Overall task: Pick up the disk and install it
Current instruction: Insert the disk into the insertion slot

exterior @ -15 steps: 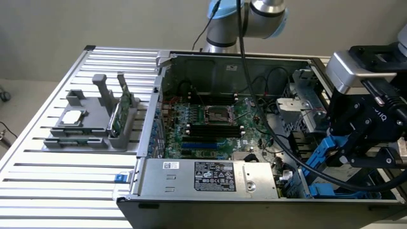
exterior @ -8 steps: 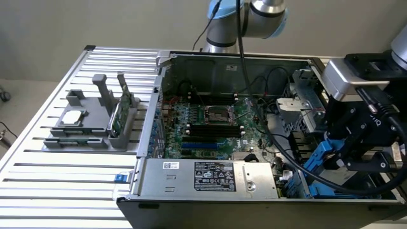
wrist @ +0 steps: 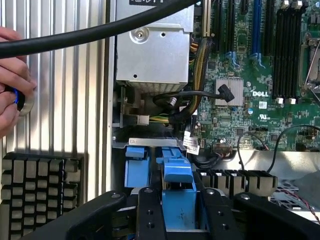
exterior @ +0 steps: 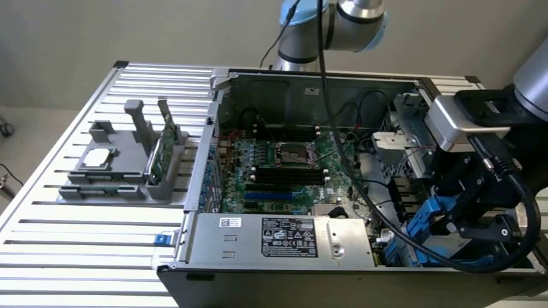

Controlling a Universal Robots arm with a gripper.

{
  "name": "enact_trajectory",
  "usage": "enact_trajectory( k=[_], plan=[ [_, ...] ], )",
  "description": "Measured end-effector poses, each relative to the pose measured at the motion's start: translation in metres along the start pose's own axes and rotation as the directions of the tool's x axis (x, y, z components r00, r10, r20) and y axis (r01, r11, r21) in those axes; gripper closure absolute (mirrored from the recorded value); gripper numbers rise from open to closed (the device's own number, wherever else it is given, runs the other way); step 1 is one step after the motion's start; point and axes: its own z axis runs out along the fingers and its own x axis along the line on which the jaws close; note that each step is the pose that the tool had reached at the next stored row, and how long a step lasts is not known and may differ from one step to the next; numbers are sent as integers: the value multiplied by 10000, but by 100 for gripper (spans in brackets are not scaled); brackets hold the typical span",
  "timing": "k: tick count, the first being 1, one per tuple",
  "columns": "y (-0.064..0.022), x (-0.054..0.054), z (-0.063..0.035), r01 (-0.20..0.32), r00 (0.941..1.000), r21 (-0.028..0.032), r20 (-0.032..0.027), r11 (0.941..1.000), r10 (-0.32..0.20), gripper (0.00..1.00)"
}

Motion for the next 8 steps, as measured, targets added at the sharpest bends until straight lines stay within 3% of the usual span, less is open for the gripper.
enact_trajectory(
  k=[8],
  plan=[
    [-4, 3, 142, 23, 10000, -1, 0, 10000, -23, 67]
  ],
)
